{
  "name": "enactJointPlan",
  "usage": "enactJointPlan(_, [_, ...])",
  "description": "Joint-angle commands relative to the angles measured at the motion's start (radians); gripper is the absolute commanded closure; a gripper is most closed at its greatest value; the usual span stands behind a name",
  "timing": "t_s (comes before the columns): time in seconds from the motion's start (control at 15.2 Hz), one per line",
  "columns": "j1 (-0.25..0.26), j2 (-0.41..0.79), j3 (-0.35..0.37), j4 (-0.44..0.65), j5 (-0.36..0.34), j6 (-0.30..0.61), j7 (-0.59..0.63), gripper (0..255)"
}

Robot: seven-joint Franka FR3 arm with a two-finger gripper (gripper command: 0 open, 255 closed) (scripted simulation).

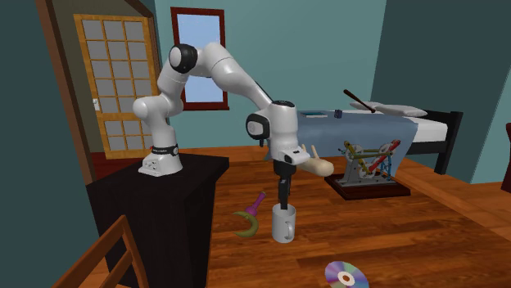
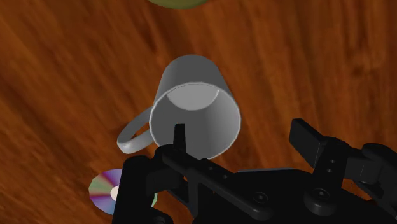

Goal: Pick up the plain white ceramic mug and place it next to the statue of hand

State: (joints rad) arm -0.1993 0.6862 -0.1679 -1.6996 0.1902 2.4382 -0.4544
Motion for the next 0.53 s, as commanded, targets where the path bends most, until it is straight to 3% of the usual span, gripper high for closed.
enactJointPlan(0.0, [0.0, 0.021, 0.004, 0.004, 0.004, 0.018, 0.0, 0])
enactJointPlan(0.46, [-0.002, 0.038, 0.007, 0.009, 0.007, 0.029, -0.002, 0])
